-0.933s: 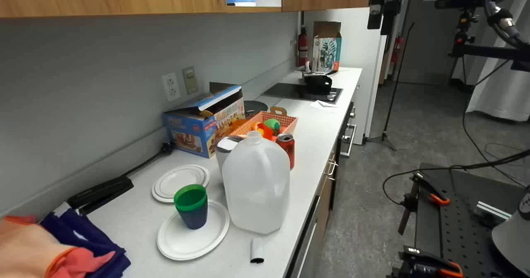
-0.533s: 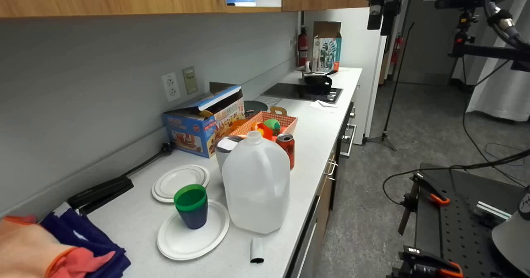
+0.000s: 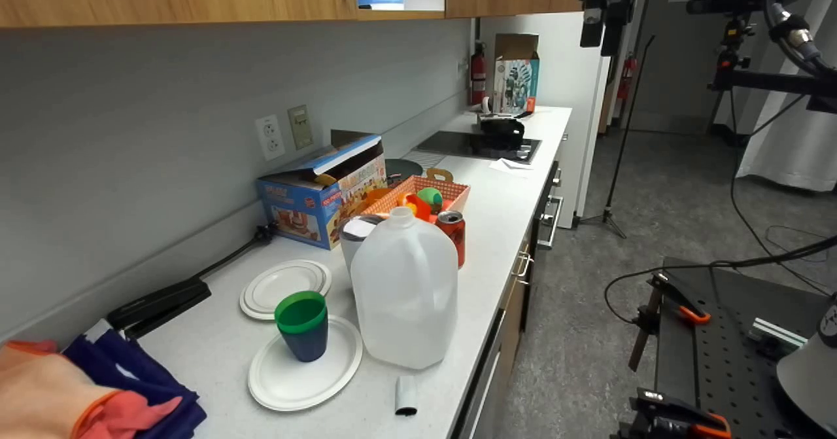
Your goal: Close the right upper cabinet door.
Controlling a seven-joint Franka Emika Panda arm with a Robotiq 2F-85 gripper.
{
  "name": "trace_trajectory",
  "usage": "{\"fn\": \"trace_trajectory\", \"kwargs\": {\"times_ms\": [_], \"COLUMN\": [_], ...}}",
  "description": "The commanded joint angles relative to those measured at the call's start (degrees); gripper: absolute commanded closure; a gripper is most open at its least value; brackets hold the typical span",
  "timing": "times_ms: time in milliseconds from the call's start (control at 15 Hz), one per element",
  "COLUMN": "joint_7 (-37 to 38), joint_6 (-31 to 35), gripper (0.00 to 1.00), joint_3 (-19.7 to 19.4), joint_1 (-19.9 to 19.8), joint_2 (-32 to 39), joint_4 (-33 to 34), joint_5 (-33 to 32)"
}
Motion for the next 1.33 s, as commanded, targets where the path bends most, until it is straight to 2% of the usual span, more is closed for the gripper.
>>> {"fn": "trace_trajectory", "kwargs": {"times_ms": [0, 333, 400, 467, 800, 1067, 1133, 1267], "joint_7": [-0.61, 0.32, 3.86, 5.17, 13.97, 17.03, 15.72, 16.34], "joint_6": [-0.16, 0.14, -0.36, -0.23, -0.61, 1.99, 0.60, 1.22], "gripper": [0.00, 0.00, 0.00, 0.00, 0.00, 0.00, 0.00, 0.00], "joint_3": [1.06, 0.95, 3.22, 3.78, 8.83, 10.81, 9.39, 9.71], "joint_1": [-1.41, -2.24, -2.15, -2.83, -6.22, -8.33, -6.41, -6.98], "joint_2": [0.16, 0.92, -0.68, -1.17, -5.04, -5.90, -5.02, -5.30], "joint_4": [0.11, 0.75, 0.64, 0.91, 4.05, 6.39, 5.86, 6.36], "joint_5": [0.57, -0.07, 0.10, -0.73, -9.93, -19.45, -16.07, -18.25]}}
